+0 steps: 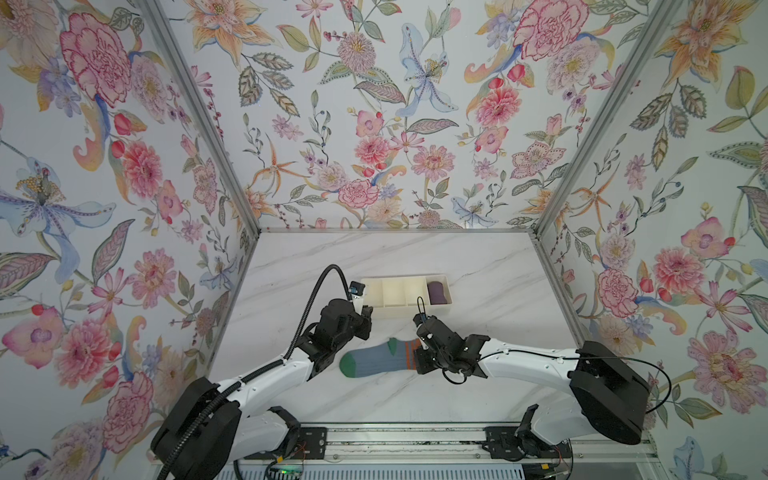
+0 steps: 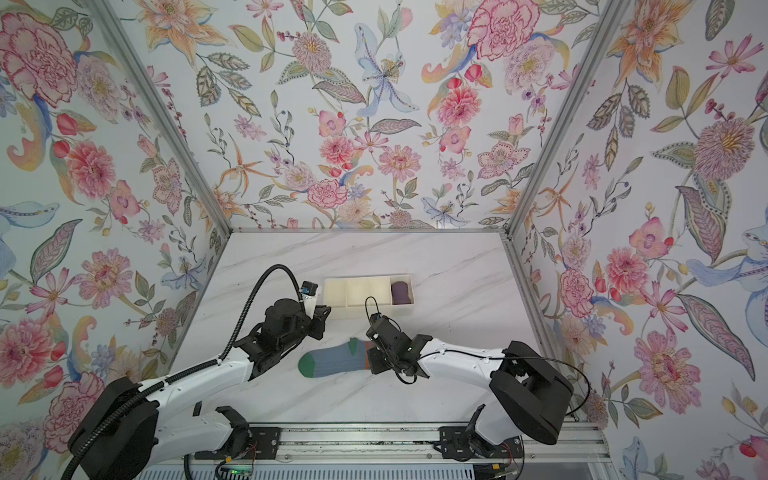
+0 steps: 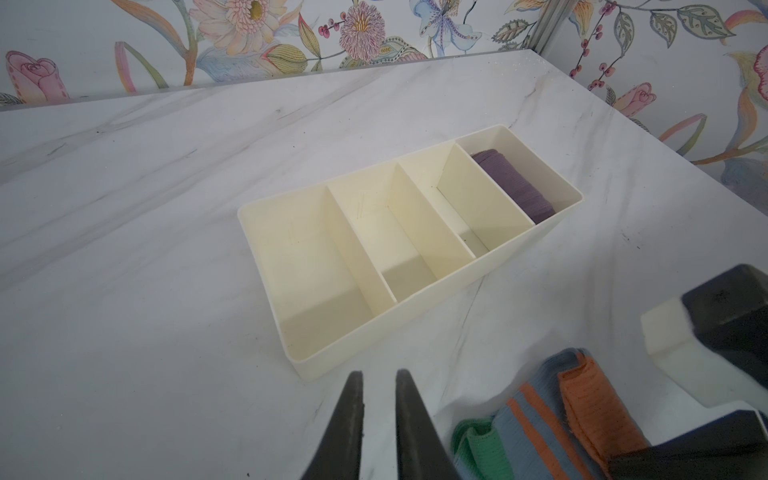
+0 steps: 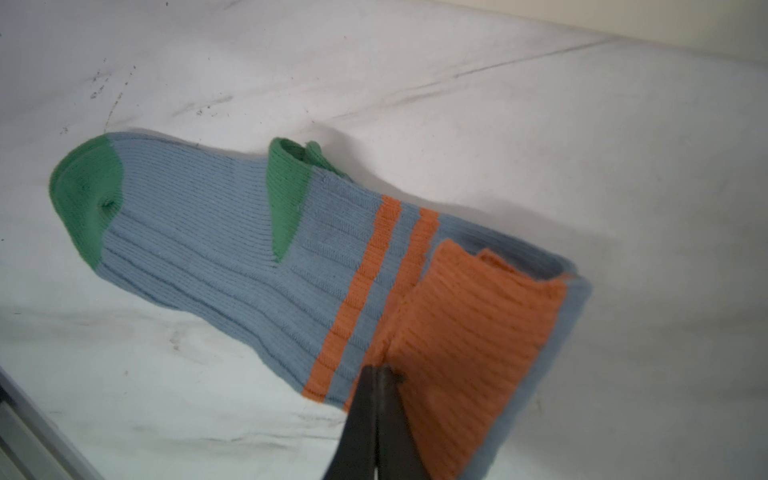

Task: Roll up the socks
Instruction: 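Fold the cuff over toward the toe with the right gripper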

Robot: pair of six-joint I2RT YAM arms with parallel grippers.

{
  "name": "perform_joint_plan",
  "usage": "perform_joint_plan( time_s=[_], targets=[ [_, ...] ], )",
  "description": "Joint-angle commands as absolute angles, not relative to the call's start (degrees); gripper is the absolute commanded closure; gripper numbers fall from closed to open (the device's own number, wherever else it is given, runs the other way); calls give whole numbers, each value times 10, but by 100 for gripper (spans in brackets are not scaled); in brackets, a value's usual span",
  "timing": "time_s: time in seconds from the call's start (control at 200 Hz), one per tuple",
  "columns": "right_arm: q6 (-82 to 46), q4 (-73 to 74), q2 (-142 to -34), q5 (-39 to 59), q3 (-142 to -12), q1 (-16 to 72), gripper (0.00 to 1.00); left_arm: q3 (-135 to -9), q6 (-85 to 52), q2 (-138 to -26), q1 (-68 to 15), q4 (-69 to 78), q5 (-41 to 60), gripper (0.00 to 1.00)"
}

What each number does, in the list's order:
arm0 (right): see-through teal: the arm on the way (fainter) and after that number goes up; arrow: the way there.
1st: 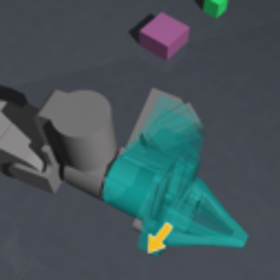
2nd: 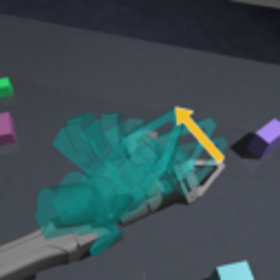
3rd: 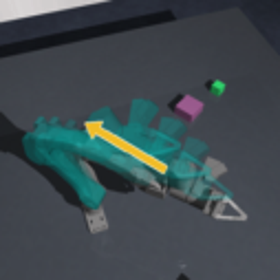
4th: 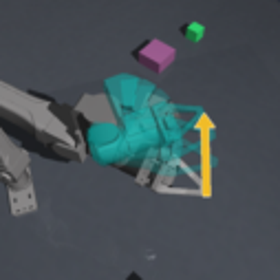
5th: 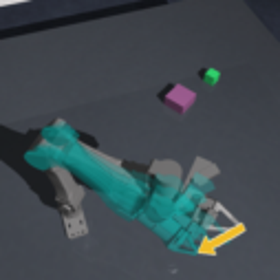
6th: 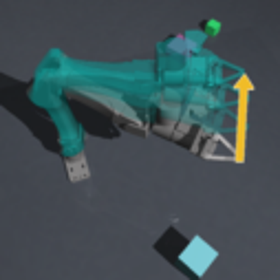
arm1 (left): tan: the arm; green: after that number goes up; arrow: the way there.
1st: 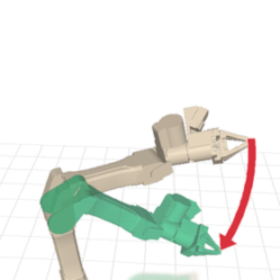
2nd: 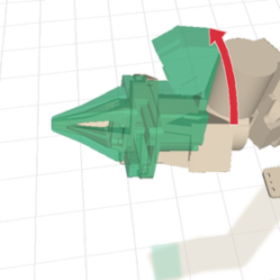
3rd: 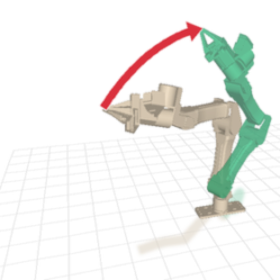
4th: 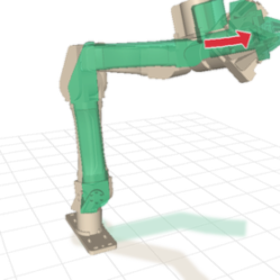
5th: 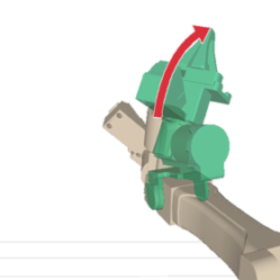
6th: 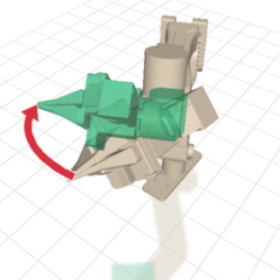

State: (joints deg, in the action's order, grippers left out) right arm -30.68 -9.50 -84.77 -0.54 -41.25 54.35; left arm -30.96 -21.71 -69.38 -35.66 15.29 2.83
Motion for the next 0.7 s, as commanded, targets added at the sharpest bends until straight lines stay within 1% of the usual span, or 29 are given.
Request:
perform_joint_plan(
  time_s=[0.0, 0.215, 0.375, 0.56, 0.696],
  targets=[
    [-313, -91, -865, 27, -413, 534, 100, -311, -220, -697, -359, 162, 40, 82],
    [-338, -61, -881, 97, -386, 502, 100, -316, -220, -702, -359, 158, 41, 82],
    [-359, -22, -885, 157, -360, 471, 91, -321, -220, -708, -359, 157, 43, 82],
    [-361, -27, -879, 188, -355, 452, 80, -326, -218, -712, -359, 150, 46, 83],
    [-360, -28, -851, 203, -352, 442, 79, -331, -215, -714, -359, 147, 47, 83]
  ],
)
